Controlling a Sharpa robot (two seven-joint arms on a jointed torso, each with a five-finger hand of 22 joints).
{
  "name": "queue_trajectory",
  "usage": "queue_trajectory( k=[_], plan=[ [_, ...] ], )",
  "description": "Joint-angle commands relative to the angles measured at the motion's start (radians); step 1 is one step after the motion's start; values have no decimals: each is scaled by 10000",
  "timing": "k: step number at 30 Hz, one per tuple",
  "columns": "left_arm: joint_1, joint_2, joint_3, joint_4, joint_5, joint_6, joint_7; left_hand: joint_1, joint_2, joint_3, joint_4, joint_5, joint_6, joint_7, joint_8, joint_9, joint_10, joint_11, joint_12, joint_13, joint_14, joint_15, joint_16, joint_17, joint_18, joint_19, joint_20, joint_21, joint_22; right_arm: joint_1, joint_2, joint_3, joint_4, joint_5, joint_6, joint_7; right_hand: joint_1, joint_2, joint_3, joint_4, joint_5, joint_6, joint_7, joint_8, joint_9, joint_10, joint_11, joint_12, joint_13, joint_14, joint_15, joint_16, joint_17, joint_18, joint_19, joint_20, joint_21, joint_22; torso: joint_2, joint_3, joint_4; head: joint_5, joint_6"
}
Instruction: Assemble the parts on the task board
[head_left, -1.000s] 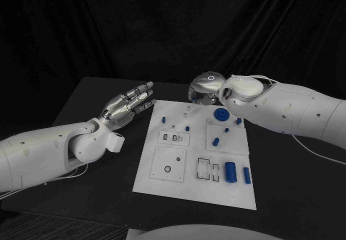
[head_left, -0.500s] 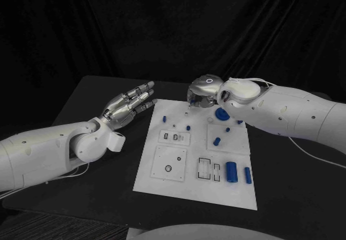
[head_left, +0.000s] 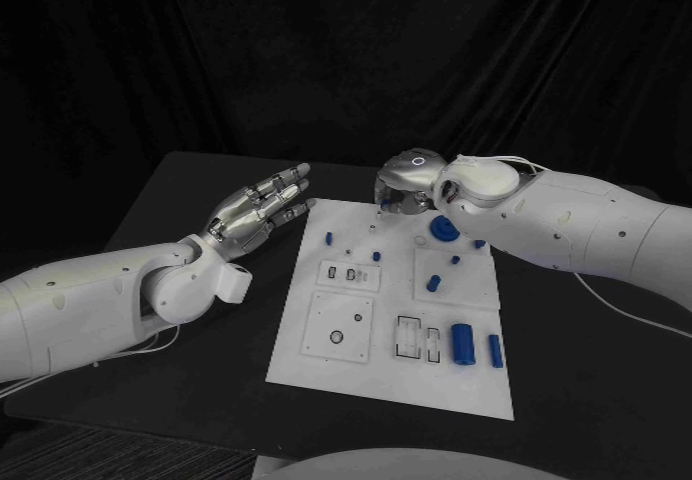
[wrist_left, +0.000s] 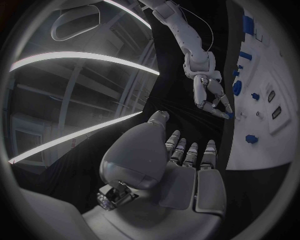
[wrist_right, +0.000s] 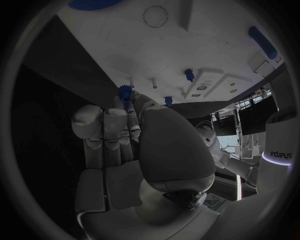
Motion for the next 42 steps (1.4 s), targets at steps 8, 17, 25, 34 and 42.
queue_trajectory(
  k=[8, 17, 25, 34, 42],
  plan=[
    [26, 65, 10, -13, -2, 202, 14, 126, 14, 104, -35, 60, 113, 29, 76, 17, -38, 45, 69, 12, 13, 128, 57, 19, 189, 37, -2, -29, 5, -139, 171, 7, -272, -14, 17, 110, -66, -89, 60, 24, -121, -94, -19, -98, -13, -44, -4, -77, 1, -53, -19, 48, 4, -199, -43, 37, 76, 54, -2, 1, 15, 0, -34],
    [26, 98, 10, -69, -2, 231, -19, 128, 13, 110, -41, 61, 97, 33, 73, 15, -42, 48, 66, 11, 11, 134, 54, 17, 188, 38, 3, -29, 5, -209, 252, 8, -418, -14, -80, 173, -108, -109, 65, 66, -238, -104, -22, -121, -11, -73, -2, -84, 2, -66, -37, 43, 1, -204, -58, 23, 96, 98, -6, -4, 13, 18, -83],
    [25, 143, 10, -113, -2, 263, -42, 130, 13, 114, -45, 62, 94, 35, 73, 14, -48, 51, 59, 9, 11, 137, 53, 17, 188, 37, 7, -30, 4, -227, 278, 8, -451, -14, -60, 178, -118, -110, 73, 83, -274, -119, -26, -137, -12, -92, 2, -90, 1, -75, -54, 32, -17, -205, -65, 15, 105, 117, -11, -2, 12, 1, -98],
    [25, 160, 10, -157, -2, 290, -105, 137, 19, 141, -63, 68, 137, 60, 86, 20, -54, 63, 62, 8, 11, 159, 55, 18, 187, 45, 28, -25, 8, -235, 283, 8, -413, -14, -108, 213, -116, -111, 84, 89, -286, -140, -23, -154, -16, -109, 3, -94, 0, -84, -64, 31, -13, -205, -73, 8, 109, 131, -22, -24, -18, 63, -104],
    [25, 181, 10, -183, -2, 313, -145, 140, 23, 153, -70, 69, 158, 70, 93, 23, -58, 69, 60, 8, 13, 166, 58, 18, 186, 50, 37, -22, 9, -240, 297, 8, -375, -14, -88, 231, -121, -113, 91, 98, -299, -166, -19, -173, -20, -118, 6, -93, 1, -88, -76, 42, 15, -213, -70, 2, 134, 175, -26, -15, -3, 29, -121]
  ],
)
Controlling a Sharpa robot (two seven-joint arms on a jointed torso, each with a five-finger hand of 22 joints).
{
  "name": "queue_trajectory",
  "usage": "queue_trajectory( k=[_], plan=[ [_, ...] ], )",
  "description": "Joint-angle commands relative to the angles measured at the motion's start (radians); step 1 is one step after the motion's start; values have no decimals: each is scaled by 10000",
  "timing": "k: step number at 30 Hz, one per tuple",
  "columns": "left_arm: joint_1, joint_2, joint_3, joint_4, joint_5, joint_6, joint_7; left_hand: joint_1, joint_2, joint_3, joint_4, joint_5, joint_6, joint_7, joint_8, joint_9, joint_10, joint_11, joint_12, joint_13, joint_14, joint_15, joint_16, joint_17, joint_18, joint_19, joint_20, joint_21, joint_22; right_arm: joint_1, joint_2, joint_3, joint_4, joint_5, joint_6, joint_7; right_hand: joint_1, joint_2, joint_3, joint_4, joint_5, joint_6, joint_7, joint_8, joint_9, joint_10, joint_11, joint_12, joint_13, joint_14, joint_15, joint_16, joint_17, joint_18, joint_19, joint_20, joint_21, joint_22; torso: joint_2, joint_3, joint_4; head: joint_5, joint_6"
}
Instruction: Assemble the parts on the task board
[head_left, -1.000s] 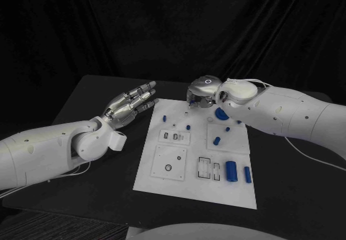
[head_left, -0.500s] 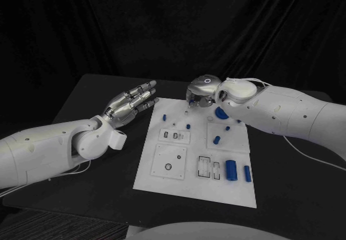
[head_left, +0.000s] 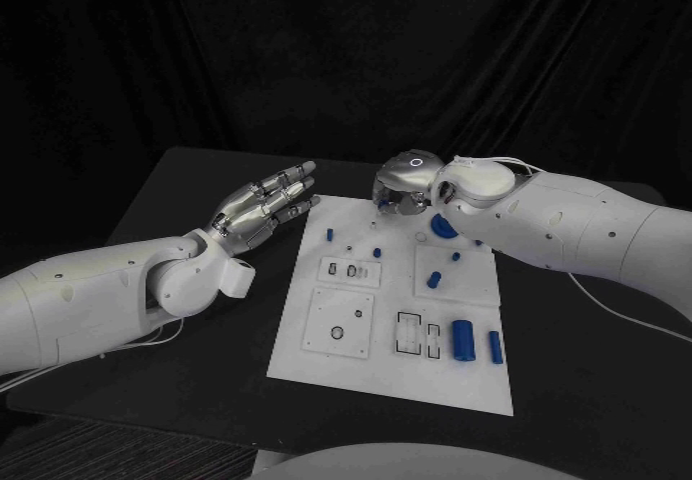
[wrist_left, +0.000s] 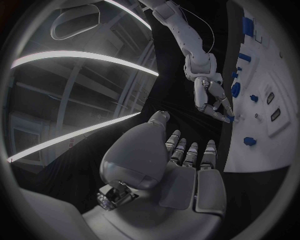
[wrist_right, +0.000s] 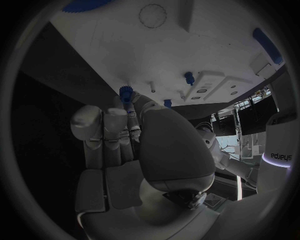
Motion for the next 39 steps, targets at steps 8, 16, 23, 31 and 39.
queue_trajectory(
  k=[8, 16, 23, 31, 39],
  plan=[
    [25, 51, 9, -44, -1, 172, -29, 107, -4, 97, -8, 72, 100, 7, 58, 18, -24, 40, 58, 8, 11, 103, 56, 11, 186, 48, 45, -23, 7, -42, 9, 1, 60, -29, -15, 74, -101, -72, 36, 75, -98, -93, 17, -84, -22, -61, 8, -36, 11, -66, -53, 41, 17, -130, -74, -8, 64, 66, -4, 2, -2, -20, -61],
    [24, 67, 9, -77, -1, 188, -92, 117, 7, 124, -25, 79, 107, 18, 62, 19, -33, 48, 53, 6, 9, 112, 52, 9, 185, 49, 57, -23, 7, -44, 38, 1, 53, -29, 99, 16, -101, -108, 72, 104, -133, -207, -3, -167, -40, -210, 8, -63, 2, -97, -106, 34, 32, -133, -113, -49, 79, 123, -5, 0, -6, -27, -106],
    [24, 64, 9, -77, -1, 191, -137, 126, 8, 140, -39, 82, 108, 24, 64, 19, -39, 52, 50, 5, 9, 117, 54, 10, 184, 49, 64, -23, 7, -64, 88, 1, -8, -29, 330, -106, -135, -171, 111, 165, -142, -480, -13, -280, -92, -513, 15, -75, -4, -133, -125, 32, 62, -143, -158, -74, 95, 193, -7, 1, -5, -38, -138],
    [24, 40, 9, -65, -1, 186, -174, 132, 8, 152, -50, 85, 104, 27, 63, 18, -45, 55, 46, 4, 9, 122, 55, 10, 184, 48, 68, -24, 6, -103, 134, 1, -92, -29, 538, -229, -251, -321, 102, 277, -220, -1330, -64, -299, -314, -1356, 1, -61, -1, -218, -120, 44, 138, -146, -255, -70, 99, 307, -3, -6, -1, -36, -172],
    [24, 15, 9, -53, -1, 179, -190, 138, 6, 165, -64, 87, 106, 30, 64, 18, -48, 58, 46, 4, 10, 128, 56, 11, 184, 50, 74, -23, 7, -113, 118, 1, -116, -29, 299, -294, -297, -360, -55, 225, -236, -1779, -61, -288, -478, -2068, 24, -64, -5, -250, -109, 65, 213, -151, -292, -58, 102, 398, 0, -4, 1, -39, -169]
  ],
)
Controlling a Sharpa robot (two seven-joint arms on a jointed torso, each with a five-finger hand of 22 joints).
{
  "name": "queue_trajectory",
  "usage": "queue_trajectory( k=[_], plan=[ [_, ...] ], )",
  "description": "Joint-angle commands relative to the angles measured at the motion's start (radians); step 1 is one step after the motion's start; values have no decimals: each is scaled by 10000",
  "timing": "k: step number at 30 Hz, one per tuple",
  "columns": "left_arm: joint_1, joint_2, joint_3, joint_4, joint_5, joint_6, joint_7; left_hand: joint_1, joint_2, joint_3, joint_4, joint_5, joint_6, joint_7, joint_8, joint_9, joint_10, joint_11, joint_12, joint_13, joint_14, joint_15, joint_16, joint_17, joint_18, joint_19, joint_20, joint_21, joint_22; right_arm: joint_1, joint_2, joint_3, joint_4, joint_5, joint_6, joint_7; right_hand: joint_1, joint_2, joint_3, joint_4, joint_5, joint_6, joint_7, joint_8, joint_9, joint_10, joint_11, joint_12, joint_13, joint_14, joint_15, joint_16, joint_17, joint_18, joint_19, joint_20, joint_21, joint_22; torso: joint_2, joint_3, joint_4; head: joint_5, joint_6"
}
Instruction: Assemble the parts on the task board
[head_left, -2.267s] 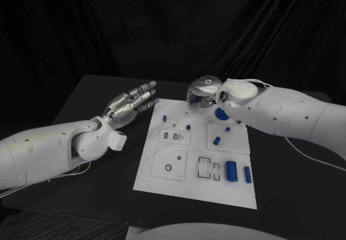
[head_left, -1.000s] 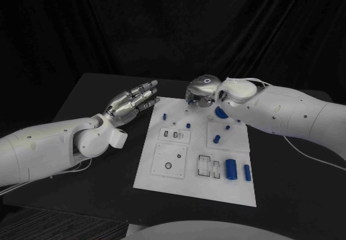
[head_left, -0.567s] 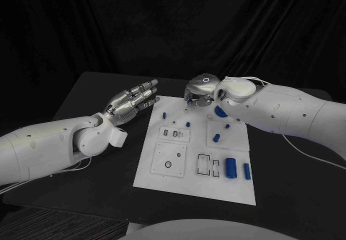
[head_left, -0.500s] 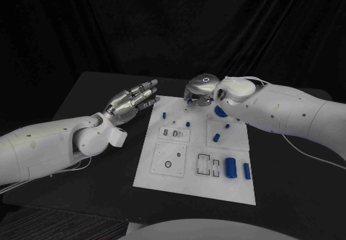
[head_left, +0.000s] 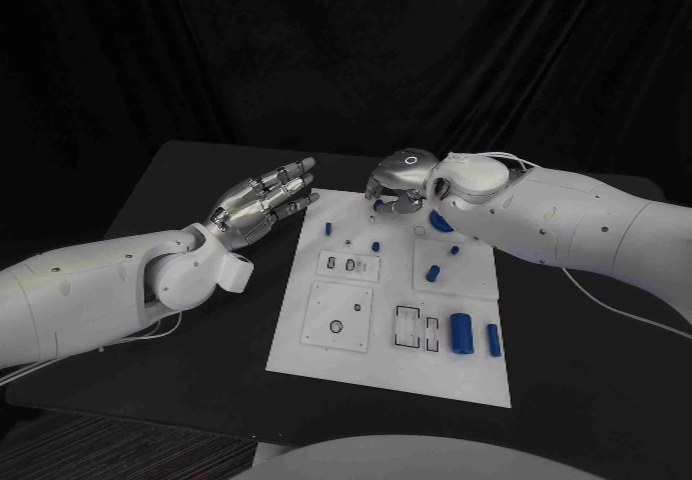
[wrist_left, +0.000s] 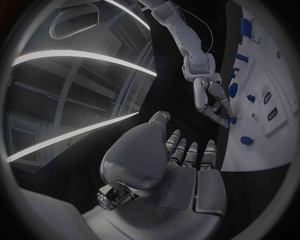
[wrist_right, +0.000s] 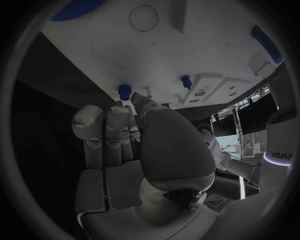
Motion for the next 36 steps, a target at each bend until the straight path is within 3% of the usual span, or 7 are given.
queue_trajectory(
  k=[1, 15, 23, 29, 31, 32, 36],
  plan=[
    [24, -10, 10, 31, 0, 105, 74, 105, -26, 41, 5, 48, 71, -4, 65, 10, -12, 23, 46, 4, 9, 56, 56, 11, 183, 13, 36, -23, 6, -24, -43, 4, -3, -28, -186, -242, -40, -98, -113, -13, -53, -151, 7, -34, -51, -238, 4, -36, -9, -72, -1, 67, 20, -157, -78, 22, 20, 24, 4, 2, 11, -4, 20],
    [23, -236, 9, 128, 0, 26, 103, 115, -36, 65, -24, 54, 90, -1, 71, 13, -14, 26, 55, 6, 16, 70, 68, 16, 183, 22, 48, -17, 10, 691, -1729, 3, 1811, 628, -1788, -278, -174, -35, -386, 3, -48, -81, 75, 48, -117, -260, 22, 123, 35, 116, -12, 410, 586, -207, 73, -1, 249, 382, -10, 6, -4, -89, 162],
    [22, -331, 8, 190, 0, -15, 117, 117, -43, 72, -35, 58, 106, 0, 76, 15, -9, 26, 67, 9, 20, 76, 75, 18, 184, 28, 53, -13, 13, 1134, -3390, 1, 3403, 791, -1162, -944, -349, 53, -566, 165, -165, -18, 23, 44, -183, 493, -39, 553, 123, 41, -30, 341, 497, -188, 5, -7, 187, 374, -28, -2, -34, -84, 263],
    [16, -337, 8, 167, 0, 21, 139, 120, -52, 82, -50, 63, 97, 2, 76, 14, -12, 26, 63, 8, 23, 85, 81, 20, 185, 31, 59, -12, 14, 1094, -4036, -1, 3769, 814, -681, -1310, -237, 46, -810, 43, -198, -3, -185, 45, -242, 1803, -438, 2305, 1127, -242, -250, 46, 117, -89, -336, -192, -244, -12, -68, -38, -121, -12, 217],
    [14, -328, 8, 157, 0, 33, 142, 120, -52, 82, -50, 63, 97, 2, 76, 14, -12, 26, 63, 8, 23, 85, 81, 20, 185, 31, 59, -12, 14, 1009, -4173, -2, 3768, 818, -535, -1416, -372, 2, -1169, -38, -187, 165, -307, 98, -225, 1747, -584, 4249, 2650, -319, -329, -29, 43, -67, -428, -290, -387, -101, -91, -53, -149, 7, 199],
    [14, -322, 7, 154, 0, 40, 144, 120, -52, 82, -50, 63, 97, 2, 76, 14, -12, 26, 63, 8, 23, 85, 81, 20, 185, 31, 59, -12, 14, 953, -4232, -2, 3756, 819, -459, -1477, -290, 355, -1240, -125, -36, 226, -452, 82, -229, -8, -646, 6503, 4756, -348, -368, -40, 65, -52, -434, -377, -452, -68, -96, -56, -159, 18, 193],
    [10, -311, 7, 150, 0, 64, 145, 120, -52, 82, -50, 63, 97, 2, 76, 14, -12, 26, 63, 8, 23, 85, 81, 20, 185, 31, 59, -12, 14, 748, -4315, -3, 3625, 822, -137, -1665, -1084, 329, -1834, 287, -196, 218, -328, 73, -179, 2786, -689, 12991, 11913, 133, -388, 1291, 2350, -218, -64, -321, 28, 767, -123, -84, -193, 75, 176]
  ],
)
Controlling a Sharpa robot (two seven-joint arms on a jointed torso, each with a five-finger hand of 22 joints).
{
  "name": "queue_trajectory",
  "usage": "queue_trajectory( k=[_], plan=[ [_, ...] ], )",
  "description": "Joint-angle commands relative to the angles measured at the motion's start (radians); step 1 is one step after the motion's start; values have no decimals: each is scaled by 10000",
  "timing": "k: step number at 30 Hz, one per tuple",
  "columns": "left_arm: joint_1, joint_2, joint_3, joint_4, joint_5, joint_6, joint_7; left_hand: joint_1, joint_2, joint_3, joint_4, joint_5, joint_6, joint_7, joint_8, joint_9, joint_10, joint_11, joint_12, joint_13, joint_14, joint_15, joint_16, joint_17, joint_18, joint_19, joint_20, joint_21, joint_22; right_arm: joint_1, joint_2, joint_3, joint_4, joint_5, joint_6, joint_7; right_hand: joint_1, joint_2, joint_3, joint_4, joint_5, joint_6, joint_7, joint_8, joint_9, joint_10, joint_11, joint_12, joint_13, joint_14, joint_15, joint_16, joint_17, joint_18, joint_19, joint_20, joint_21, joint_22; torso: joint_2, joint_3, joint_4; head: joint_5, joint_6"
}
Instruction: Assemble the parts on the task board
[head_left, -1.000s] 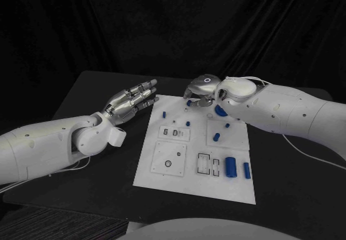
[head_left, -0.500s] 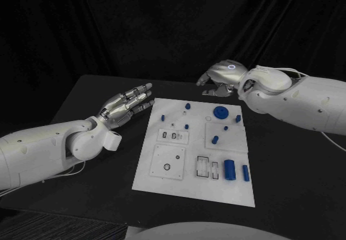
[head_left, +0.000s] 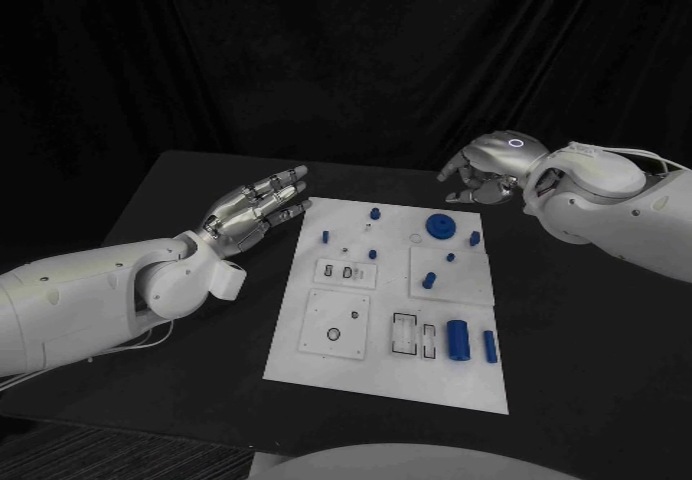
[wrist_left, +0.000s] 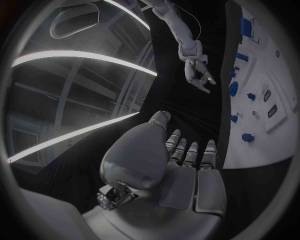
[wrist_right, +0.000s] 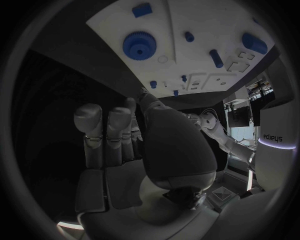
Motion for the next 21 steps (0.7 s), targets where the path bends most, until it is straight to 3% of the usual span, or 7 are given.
queue_trajectory(
  k=[1, 4, 5, 6, 7, 8, 21],
  plan=[
    [10, 22, 9, 13, 2, 83, 154, 82, -10, 65, -30, 68, 18, 1, 35, 14, -14, 27, 63, 8, -11, 56, 46, 13, 184, 32, 64, -12, 13, -143, -21, 3, -95, 54, 662, -675, -348, 31, -252, 167, -91, 7, 1, -2, 27, 1665, -29, 2341, 2704, 382, 5, 981, 1683, -105, 345, -2, 559, 746, -36, -37, -53, 39, -22],
    [7, 24, 9, 5, 2, 95, 146, 82, -10, 65, -30, 68, 18, 1, 35, 14, -14, 27, 63, 8, -11, 56, 46, 13, 184, 32, 64, -12, 13, -290, -14, 3, -193, 54, 945, -810, -895, 63, -520, 480, -130, -102, -26, -27, 27, 3057, -59, 3461, 4369, 767, -3, 2066, 3619, -295, 730, -9, 1312, 1705, -26, -32, -54, 30, -11],
    [6, 24, 9, 3, 2, 98, 145, 82, -10, 65, -30, 68, 18, 1, 35, 14, -14, 27, 63, 8, -11, 56, 46, 13, 184, 32, 64, -12, 13, -330, -7, 3, -224, 54, 1033, -840, -1207, 49, -652, 698, -209, -162, -59, -29, 29, 3999, -105, 4069, 5417, 1126, 3, 3023, 5436, -439, 1001, -8, 1858, 2393, -19, -23, -56, 31, -4],
    [6, 23, 9, 2, 2, 100, 144, 82, -10, 65, -30, 68, 18, 1, 35, 14, -14, 27, 63, 8, -11, 56, 46, 13, 184, 32, 64, -12, 13, -376, 8, 3, -261, 54, 1135, -885, -1207, 49, -652, 698, -209, -162, -59, -29, 29, 3999, -105, 4069, 5417, 1126, 3, 3023, 5436, -439, 1001, -8, 1858, 2393, -15, -17, -61, 37, 0],
    [4, 22, 9, -1, 2, 105, 144, 82, -10, 65, -30, 68, 18, 1, 35, 14, -14, 27, 63, 8, -11, 56, 46, 13, 184, 32, 64, -12, 13, -432, 33, 3, -311, 55, 1258, -942, -1402, -37, -705, 883, -192, -246, -105, -27, 29, 4024, -147, 4084, 5445, 1390, 1, 3726, 6849, -531, 1173, -15, 2261, 2897, -20, -16, -67, 53, -7],
    [4, 22, 9, -3, 2, 108, 144, 82, -10, 65, -30, 68, 18, 1, 35, 14, -14, 27, 63, 8, -11, 56, 46, 13, 184, 32, 64, -12, 13, -467, 54, 3, -347, 55, 1337, -976, -1497, -45, -710, 977, -169, -326, -131, -50, 17, 4024, -160, 4084, 5445, 1458, -18, 3891, 7203, -550, 1205, -26, 2352, 3014, -34, -26, -62, 54, -17],
    [-3, 30, 9, -21, 2, 144, 130, 84, -11, 86, -47, 70, 9, -3, 33, 13, -21, 19, 59, 7, -9, 83, 49, 13, 185, 31, 71, -13, 12, -760, 312, 3, -727, 55, 1501, -1077, -1532, -191, -563, 1156, 9, -516, -143, -24, 14, 4024, -186, 4084, 5445, 1581, -75, 4164, 7800, -667, 1382, -79, 2799, 3616, -33, -27, -30, 37, -51]
  ],
)
